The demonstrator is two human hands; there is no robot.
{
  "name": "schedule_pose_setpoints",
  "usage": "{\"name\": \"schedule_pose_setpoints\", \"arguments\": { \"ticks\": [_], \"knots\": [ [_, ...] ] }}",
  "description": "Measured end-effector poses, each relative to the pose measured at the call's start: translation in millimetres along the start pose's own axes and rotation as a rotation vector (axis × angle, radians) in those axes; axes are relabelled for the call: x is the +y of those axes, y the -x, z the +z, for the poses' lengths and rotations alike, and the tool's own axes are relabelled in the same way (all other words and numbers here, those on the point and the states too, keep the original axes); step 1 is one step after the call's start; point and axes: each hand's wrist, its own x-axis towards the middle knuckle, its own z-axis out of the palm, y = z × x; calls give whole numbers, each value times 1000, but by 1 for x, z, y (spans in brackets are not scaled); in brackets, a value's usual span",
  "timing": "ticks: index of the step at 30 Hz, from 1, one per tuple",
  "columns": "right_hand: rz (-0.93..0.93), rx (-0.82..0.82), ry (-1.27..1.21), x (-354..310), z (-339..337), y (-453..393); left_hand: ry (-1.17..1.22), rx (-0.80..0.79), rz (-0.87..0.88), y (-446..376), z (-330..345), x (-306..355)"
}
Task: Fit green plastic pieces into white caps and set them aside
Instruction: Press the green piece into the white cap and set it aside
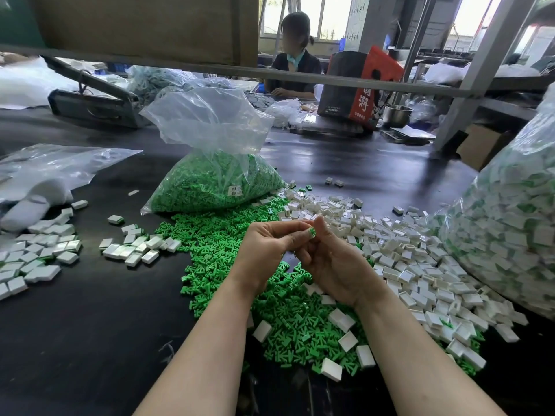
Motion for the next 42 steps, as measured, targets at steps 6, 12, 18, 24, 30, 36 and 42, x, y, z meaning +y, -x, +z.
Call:
{"name": "schedule_pose_setpoints", "arguments": {
  "ticks": [6, 12, 18, 24, 30, 36, 42],
  "knots": [
    [2, 3, 12, 1, -1, -1, -16, -2, 1, 1, 0, 0],
    [11, 43, 5, -1, 3, -2, 17, 3, -10, 0, 1, 0],
    [88, -10, -22, -3, -1, -2, -26, 60, -15, -2, -1, -2],
    [54, 115, 90, -3, 1, -3, -34, 109, 6, -4, -5, -3],
    [-199, 78, 200, -6, -5, 0, -128, 160, -48, -6, -16, -3],
    [-244, 101, 377, -2, 2, 1, -159, 109, -88, -7, -17, -5],
    [-293, 179, 361, -1, 2, 1, -120, 75, -59, -6, -14, -4]
  ]
}}
